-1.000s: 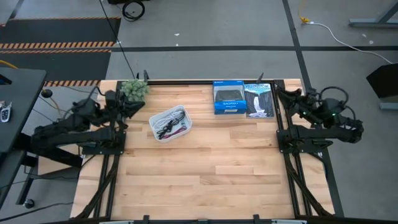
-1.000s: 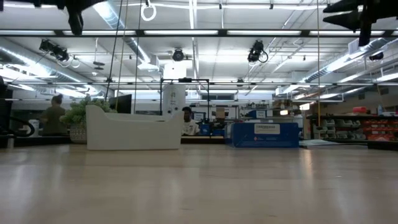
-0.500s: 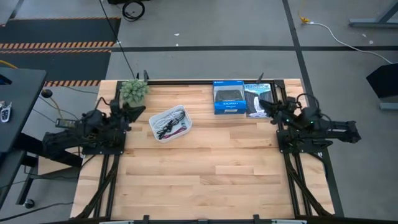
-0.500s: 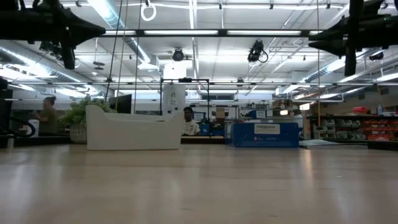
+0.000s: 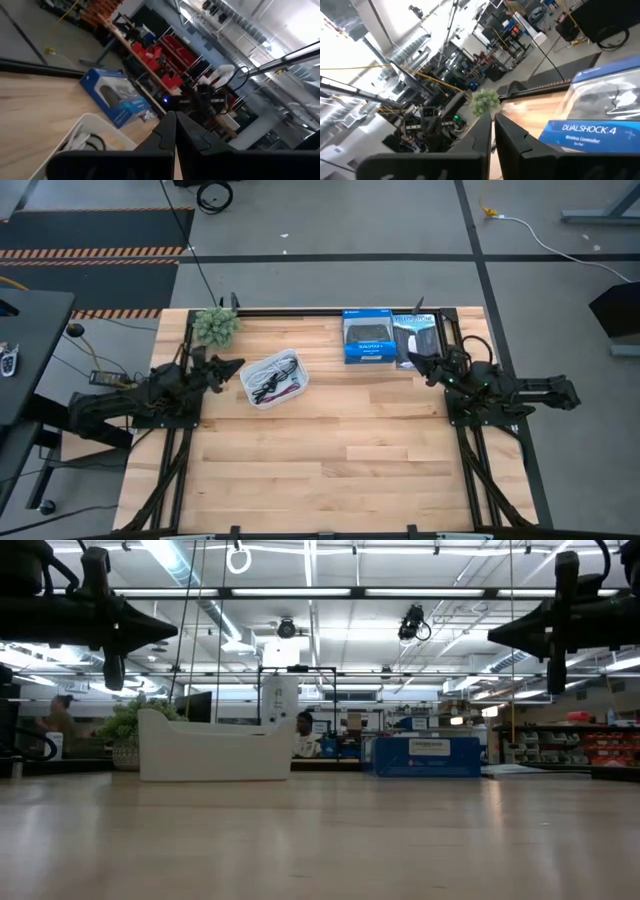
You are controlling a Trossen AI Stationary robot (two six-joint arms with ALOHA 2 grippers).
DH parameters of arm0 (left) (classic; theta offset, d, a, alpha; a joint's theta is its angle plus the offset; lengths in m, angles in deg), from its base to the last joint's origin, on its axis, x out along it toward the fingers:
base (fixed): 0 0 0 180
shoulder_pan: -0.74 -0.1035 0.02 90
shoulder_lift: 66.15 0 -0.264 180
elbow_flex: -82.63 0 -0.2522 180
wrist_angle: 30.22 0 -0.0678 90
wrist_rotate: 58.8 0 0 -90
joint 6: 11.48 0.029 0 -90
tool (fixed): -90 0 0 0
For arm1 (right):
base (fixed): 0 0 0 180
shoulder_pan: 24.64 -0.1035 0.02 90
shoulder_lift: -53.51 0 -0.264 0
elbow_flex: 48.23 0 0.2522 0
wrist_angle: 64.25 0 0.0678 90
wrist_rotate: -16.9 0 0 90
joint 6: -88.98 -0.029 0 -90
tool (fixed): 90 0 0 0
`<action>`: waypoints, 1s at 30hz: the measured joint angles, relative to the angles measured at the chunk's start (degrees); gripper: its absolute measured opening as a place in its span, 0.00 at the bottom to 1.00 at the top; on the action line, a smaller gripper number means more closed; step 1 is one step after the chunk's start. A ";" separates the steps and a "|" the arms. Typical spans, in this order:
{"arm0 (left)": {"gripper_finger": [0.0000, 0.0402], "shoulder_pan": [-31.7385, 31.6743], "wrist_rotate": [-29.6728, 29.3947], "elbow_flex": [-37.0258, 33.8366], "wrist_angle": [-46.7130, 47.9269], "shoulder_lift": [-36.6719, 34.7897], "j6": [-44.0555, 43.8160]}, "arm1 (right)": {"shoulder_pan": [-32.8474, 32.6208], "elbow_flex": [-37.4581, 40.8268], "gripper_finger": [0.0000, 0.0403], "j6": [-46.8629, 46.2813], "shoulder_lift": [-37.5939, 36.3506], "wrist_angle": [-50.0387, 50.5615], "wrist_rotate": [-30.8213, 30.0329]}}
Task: Pick and place USB-C Cables
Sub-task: Return to Home Position
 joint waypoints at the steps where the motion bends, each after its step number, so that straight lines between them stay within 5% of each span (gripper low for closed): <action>1: 0.02 0.00 0.00 0.00 -0.22 -0.02 0.00 | 0.00 0.00 0.06 -0.24 0.07 0.13 0.18; 9: 0.02 0.00 0.34 0.02 3.00 0.26 2.46 | 0.00 0.00 0.01 1.46 0.23 3.57 -1.41; 20: 0.02 0.00 8.82 0.04 4.86 3.83 6.86 | 0.00 0.00 0.06 17.68 0.51 3.63 -2.28; 26: 0.02 0.00 10.46 0.00 4.93 5.98 32.57 | 0.00 0.00 0.06 48.22 0.51 3.61 -2.28; 30: 0.02 0.00 10.27 -0.09 3.66 6.55 45.82 | 0.00 0.00 0.06 54.52 0.51 3.61 -2.26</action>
